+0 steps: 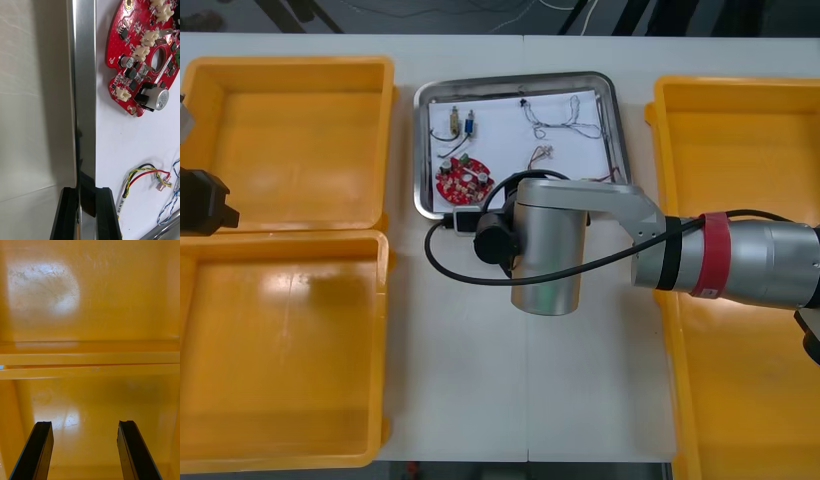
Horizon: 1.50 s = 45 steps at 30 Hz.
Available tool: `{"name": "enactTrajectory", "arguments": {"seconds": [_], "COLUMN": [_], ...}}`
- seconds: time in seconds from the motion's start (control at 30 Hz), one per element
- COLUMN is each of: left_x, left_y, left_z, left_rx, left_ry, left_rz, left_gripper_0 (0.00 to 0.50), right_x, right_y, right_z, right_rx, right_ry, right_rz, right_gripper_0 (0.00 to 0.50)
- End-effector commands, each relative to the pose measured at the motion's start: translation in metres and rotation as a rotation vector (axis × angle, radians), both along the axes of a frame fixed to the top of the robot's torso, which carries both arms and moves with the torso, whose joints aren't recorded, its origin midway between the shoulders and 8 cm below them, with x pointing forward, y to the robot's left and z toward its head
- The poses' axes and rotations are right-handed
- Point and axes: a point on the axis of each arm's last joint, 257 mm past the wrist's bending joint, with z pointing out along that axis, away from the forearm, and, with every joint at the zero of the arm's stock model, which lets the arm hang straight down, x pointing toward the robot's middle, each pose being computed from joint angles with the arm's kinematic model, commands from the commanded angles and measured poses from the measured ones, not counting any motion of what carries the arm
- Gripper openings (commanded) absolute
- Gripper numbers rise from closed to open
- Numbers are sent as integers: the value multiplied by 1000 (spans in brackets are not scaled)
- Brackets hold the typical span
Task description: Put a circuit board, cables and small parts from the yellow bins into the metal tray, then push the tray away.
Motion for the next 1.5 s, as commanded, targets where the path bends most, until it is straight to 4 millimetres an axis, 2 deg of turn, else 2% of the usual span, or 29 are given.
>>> {"name": "enactTrajectory", "arguments": {"seconds": [0.03, 0.53, 0.83, 1.07, 1.1, 1.13, 1.17, 1.2, 1.23, 1.27, 1.3, 1.5], "left_x": [-4, -4, -4, -4, -4, -4, -4, -4, -4, -4, -4, -4], "left_y": [1, 1, 1, 1, 1, 1, 1, 1, 1, 1, 1, 1], "left_z": [4, 4, 4, 4, 4, 4, 4, 4, 4, 4, 4, 4], "left_rx": [33, 33, 33, 33, 33, 33, 33, 33, 33, 33, 33, 33], "left_ry": [-15, -15, -15, -15, -15, -15, -15, -15, -15, -15, -15, -15], "left_rz": [-59, -59, -59, -59, -59, -59, -59, -59, -59, -59, -59, -59], "left_gripper_0": [500, 500, 500, 500, 500, 500, 500, 500, 500, 500, 500, 500], "right_x": [28, 65, 76, 76, 75, 74, 74, 74, 74, 74, 73, 71], "right_y": [7, -1, -4, -5, -5, -3, -2, -2, -2, -1, -1, 6], "right_z": [45, 66, 74, 73, 71, 72, 71, 71, 72, 72, 71, 78], "right_rx": [-3, 23, 31, 29, 29, 30, 31, 31, 31, 32, 34, 56], "right_ry": [-81, -127, -140, -137, -134, -134, -133, -133, -134, -134, -132, -125], "right_rz": [25, 19, 18, 18, 18, 21, 20, 20, 21, 22, 22, 19], "right_gripper_0": [0, 0, 0, 0, 13, 120, 248, 331, 370, 453, 500, 500]}}
